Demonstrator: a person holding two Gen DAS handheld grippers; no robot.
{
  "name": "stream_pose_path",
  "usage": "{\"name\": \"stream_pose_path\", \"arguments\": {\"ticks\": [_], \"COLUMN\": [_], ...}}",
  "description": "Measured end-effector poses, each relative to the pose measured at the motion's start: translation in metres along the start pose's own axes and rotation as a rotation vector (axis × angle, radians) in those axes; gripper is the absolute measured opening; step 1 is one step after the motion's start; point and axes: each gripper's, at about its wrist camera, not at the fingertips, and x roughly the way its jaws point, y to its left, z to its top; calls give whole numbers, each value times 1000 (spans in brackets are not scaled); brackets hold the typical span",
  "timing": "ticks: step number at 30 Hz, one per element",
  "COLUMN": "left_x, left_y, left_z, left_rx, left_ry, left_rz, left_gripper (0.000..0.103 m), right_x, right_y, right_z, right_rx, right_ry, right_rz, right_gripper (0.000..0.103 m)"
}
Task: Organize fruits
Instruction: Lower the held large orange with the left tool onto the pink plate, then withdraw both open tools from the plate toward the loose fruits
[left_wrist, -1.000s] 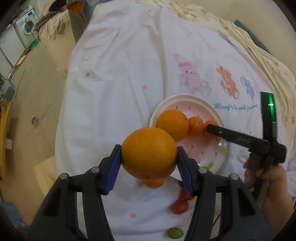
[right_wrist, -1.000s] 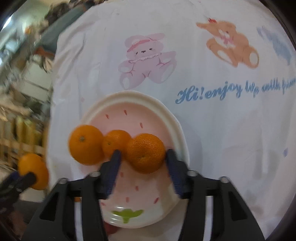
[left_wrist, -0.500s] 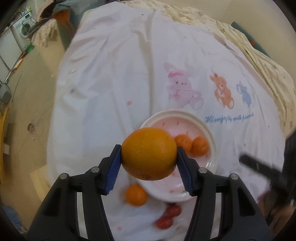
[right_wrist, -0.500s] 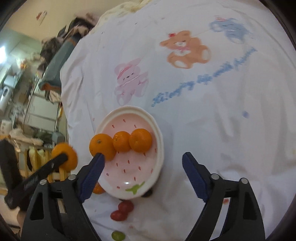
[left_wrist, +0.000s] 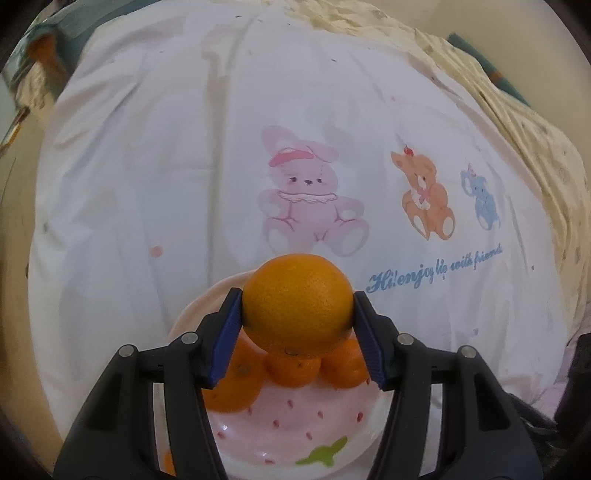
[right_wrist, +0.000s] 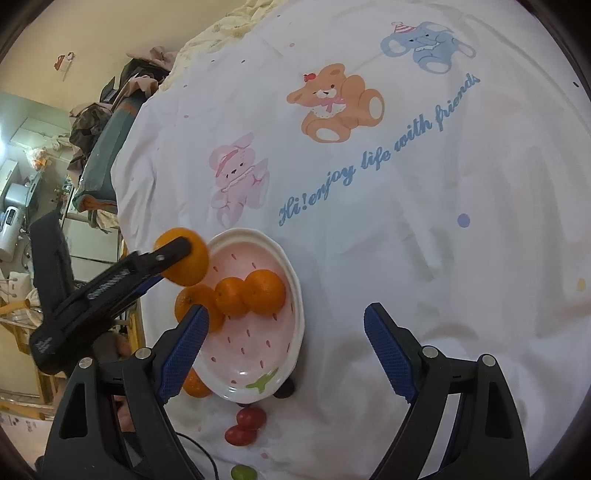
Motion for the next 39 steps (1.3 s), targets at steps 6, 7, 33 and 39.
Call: {"name": "stream_pose_path", "arguments": {"ticks": [6,7,33,39], "left_x": [25,29,-48,-82], "left_y": [-3,-3,-8,9], "left_z": [0,-1,-31,-59], "left_rx": [12,16,77,65], "left_ry": [47,59,-11,-40], "left_rz": [44,48,74,69], "left_gripper": [55,57,86,86], "right_x": [-1,-2,-15,-16], "right_y": [-6,-5,12,15], "right_z": [7,8,1,-12], "right_rx": [35,32,-51,-77], "right_ry": [5,1,-33,-25], "right_rz": [27,29,10,-17], "right_gripper": [88,88,88,88]}}
